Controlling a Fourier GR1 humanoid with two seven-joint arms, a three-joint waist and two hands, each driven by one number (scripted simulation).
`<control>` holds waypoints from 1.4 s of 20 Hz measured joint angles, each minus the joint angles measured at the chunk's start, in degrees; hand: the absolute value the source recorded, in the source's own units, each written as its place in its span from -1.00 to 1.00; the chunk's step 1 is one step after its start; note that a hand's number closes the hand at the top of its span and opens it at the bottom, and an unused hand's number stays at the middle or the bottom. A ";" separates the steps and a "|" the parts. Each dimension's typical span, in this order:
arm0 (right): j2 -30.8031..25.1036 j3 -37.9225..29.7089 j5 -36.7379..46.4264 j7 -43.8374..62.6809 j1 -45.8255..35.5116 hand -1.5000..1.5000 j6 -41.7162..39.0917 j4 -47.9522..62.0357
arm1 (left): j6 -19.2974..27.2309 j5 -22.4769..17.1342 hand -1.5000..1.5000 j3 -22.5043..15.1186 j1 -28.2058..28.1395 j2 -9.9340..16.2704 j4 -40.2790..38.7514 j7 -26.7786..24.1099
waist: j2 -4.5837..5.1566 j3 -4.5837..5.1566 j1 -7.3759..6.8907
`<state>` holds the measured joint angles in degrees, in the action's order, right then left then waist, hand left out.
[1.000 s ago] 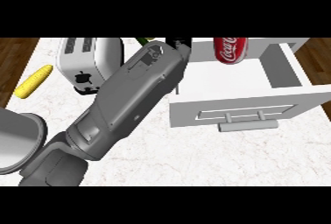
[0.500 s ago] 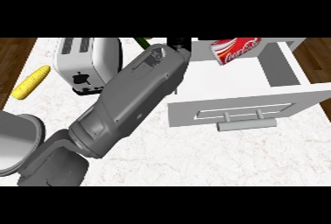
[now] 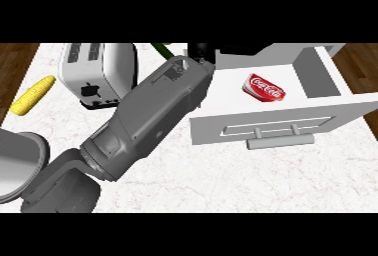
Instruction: Pick up the can, place it into the drawer and close the drawer
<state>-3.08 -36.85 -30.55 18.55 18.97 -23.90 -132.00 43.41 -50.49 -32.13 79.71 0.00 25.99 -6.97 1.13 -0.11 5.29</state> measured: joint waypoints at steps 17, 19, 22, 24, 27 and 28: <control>-3.72 0.74 10.15 -8.22 -4.86 -1.00 -3.89 -2.88 | 1.79 -7.34 -1.00 -2.21 0.37 0.00 1.92 -6.78 | 0.08 0.03 -0.55; -4.12 1.87 14.06 -9.49 -6.76 -1.00 -3.88 -3.23 | 1.85 -7.90 -1.00 -2.46 0.83 0.00 2.25 -7.49 | 0.08 0.02 -1.04; -4.11 4.50 21.71 -11.35 -8.43 -1.00 -4.27 -4.90 | 2.02 -8.44 -1.00 -2.39 1.43 0.00 2.50 -8.42 | 0.01 0.03 -1.99; -3.90 6.90 27.04 -12.19 -9.67 -1.00 -4.18 -5.53 | 1.52 -8.67 -1.00 -2.34 0.85 0.00 2.17 -9.82 | 0.04 0.05 -2.44; -2.89 11.57 35.91 -13.52 -12.00 -1.00 -3.07 -5.13 | 2.29 -9.21 -1.00 -2.60 1.57 0.00 2.82 -9.42 | -0.15 0.06 -3.26; -3.02 13.20 38.67 -13.60 -13.52 -1.00 -2.55 -4.39 | 1.89 -9.44 -1.00 -2.38 1.63 0.00 2.61 -9.33 | -0.13 0.06 -3.57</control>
<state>-6.10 -23.65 8.13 4.95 5.45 -26.45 -136.38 45.30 -59.93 -34.51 81.34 0.00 28.60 -16.30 1.01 -0.05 1.72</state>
